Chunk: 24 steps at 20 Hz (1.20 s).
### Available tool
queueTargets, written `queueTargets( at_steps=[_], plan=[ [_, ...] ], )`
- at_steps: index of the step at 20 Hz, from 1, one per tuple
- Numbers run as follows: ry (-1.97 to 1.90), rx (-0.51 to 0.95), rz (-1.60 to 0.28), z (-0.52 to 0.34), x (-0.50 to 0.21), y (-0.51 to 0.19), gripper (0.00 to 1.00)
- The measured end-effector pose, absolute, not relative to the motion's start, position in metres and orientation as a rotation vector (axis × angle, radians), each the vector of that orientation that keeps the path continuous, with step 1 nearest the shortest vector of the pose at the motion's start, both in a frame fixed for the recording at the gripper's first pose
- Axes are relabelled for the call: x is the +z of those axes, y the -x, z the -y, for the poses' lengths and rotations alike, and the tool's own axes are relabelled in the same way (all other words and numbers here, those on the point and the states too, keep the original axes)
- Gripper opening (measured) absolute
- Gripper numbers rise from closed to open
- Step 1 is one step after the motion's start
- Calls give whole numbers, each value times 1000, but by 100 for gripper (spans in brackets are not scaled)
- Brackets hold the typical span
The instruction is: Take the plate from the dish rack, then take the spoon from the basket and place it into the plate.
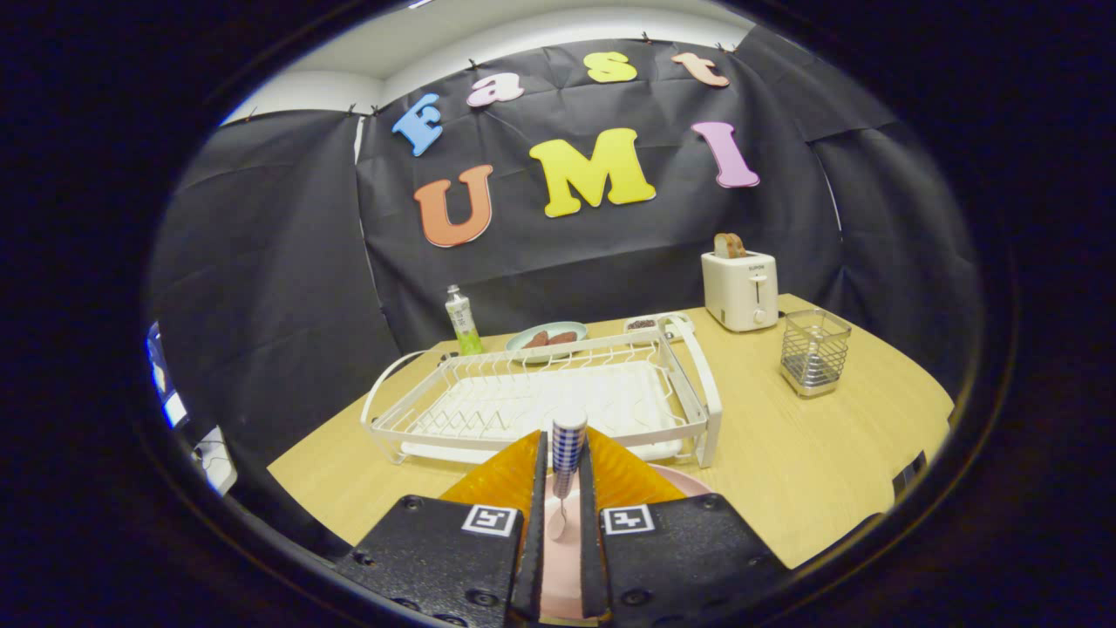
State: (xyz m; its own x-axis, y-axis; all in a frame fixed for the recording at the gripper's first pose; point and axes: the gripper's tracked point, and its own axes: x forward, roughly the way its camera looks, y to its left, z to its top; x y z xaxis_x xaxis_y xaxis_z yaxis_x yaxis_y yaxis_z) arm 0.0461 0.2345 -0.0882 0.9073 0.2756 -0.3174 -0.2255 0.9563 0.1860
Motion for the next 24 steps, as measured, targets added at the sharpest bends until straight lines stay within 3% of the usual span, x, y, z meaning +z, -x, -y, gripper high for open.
queueTargets(
  at_steps=[1, 6, 9, 19, 24],
  plan=[
    [-141, 246, -346, -229, -87, -48, 25],
    [-148, 213, -318, -212, -73, -58, 79],
    [-138, 206, -280, -204, -58, -55, 87],
    [-34, 180, -73, -179, 6, -29, 92],
    [-12, 174, -13, -170, 18, -4, 100]
  ],
)
